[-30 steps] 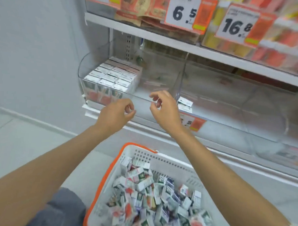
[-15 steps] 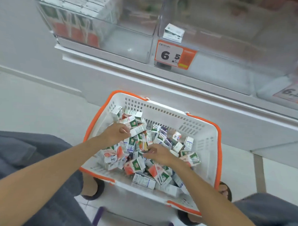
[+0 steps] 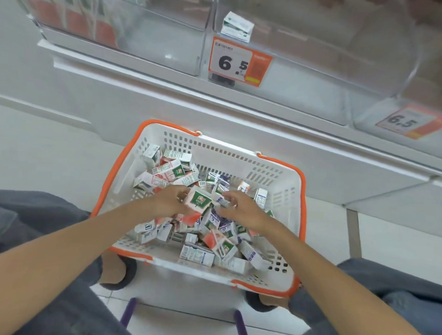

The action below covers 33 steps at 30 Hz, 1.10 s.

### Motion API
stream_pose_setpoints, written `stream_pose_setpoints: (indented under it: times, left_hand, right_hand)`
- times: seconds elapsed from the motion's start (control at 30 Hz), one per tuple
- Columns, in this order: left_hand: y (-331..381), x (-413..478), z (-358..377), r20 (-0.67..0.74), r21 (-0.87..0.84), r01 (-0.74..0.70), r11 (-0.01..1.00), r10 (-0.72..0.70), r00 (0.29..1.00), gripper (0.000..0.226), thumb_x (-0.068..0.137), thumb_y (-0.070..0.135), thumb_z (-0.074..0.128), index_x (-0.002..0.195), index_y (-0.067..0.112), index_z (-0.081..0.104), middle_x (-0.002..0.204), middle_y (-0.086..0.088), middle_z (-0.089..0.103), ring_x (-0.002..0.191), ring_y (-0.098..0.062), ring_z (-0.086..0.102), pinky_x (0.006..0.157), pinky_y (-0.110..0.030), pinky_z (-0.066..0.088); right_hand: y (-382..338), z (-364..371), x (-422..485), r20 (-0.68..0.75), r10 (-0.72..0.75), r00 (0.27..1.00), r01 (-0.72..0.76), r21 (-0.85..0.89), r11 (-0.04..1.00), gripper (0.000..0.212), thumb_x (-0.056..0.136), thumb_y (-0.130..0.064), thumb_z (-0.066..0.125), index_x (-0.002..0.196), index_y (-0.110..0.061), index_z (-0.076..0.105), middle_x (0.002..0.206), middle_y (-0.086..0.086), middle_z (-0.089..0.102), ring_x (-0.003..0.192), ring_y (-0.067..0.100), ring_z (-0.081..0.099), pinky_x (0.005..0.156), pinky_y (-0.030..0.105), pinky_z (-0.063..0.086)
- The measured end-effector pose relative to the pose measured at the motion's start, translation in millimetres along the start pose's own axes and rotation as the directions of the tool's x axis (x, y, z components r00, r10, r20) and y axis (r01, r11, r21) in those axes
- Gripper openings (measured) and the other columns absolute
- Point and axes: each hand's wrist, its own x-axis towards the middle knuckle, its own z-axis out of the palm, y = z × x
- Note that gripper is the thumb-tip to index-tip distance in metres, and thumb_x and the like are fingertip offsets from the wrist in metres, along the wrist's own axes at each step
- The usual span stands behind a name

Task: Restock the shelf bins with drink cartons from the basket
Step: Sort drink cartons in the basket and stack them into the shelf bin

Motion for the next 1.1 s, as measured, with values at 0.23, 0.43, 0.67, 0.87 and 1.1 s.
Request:
stream_pose_setpoints:
  times: [0.23,0.43,0.67,0.87,1.1]
  left_hand:
    - [-5,-3,-2,-0.021,0.014,0.016,1.0,-0.016,1.0,0.067,0.078,0.022,0.079,0.135,0.021,0.042,0.127,-0.003,0.056,0.088,-0.025,0.062,0.067,-0.042,0.055]
    - [-2,-2,-10,-0.073,-0.228,0.01,0.974,-0.028,0.997,0.071,0.085,0.008,0.071,0.144,0.021,0.034,0.125,-0.006,0.059,0.094,-0.022,0.07,0.074,-0.039,0.061]
    - [55,-20,-41,0.03,-0.48,-0.068,0.875,0.094,0.995,0.074,0.085,0.057,0.059,0.145,0.025,0.029,0.104,-0.003,0.053,0.1,-0.022,0.052,0.077,-0.032,0.057]
    - [109,-58,-78,-0.057,-0.33,-0.275,0.903,0.272,0.961,0.083,0.07,0.013,0.085,0.139,0.022,0.039,0.121,-0.012,0.063,0.105,-0.029,0.067,0.091,-0.044,0.055]
    - [173,-103,-176,-0.371,-0.081,-0.594,0.8,0.529,0.763,0.122,0.062,0.031,0.09,0.151,0.042,0.008,0.141,0.001,0.048,0.12,-0.016,0.058,0.097,-0.037,0.05]
  right_hand:
    - [57,57,-21,0.215,0.246,0.945,-0.147,-0.394,0.907,0.04,0.09,-0.056,0.058,0.078,-0.02,0.045,0.074,-0.002,0.045,0.063,0.012,0.041,0.059,0.027,0.035]
    - [11,14,-7,-0.111,0.029,0.993,-0.033,-0.04,0.999,0.036,0.077,-0.023,0.079,0.106,-0.02,0.058,0.101,-0.004,0.06,0.089,0.012,0.058,0.075,0.026,0.05]
    - [-94,-50,2,-0.188,-0.247,0.951,0.276,0.146,0.95,0.031,0.072,-0.027,0.085,0.099,-0.024,0.07,0.112,-0.005,0.064,0.102,0.006,0.059,0.088,0.02,0.046]
    - [-176,-84,4,-0.169,-0.383,0.908,0.415,0.244,0.876,0.051,0.086,-0.028,0.072,0.131,-0.025,0.049,0.132,-0.005,0.049,0.124,0.012,0.05,0.102,0.034,0.045]
    - [-291,-135,10,-0.305,-0.536,0.787,0.582,0.079,0.809,0.04,0.078,-0.03,0.08,0.113,-0.02,0.064,0.089,-0.012,0.072,0.075,-0.001,0.065,0.066,0.013,0.047]
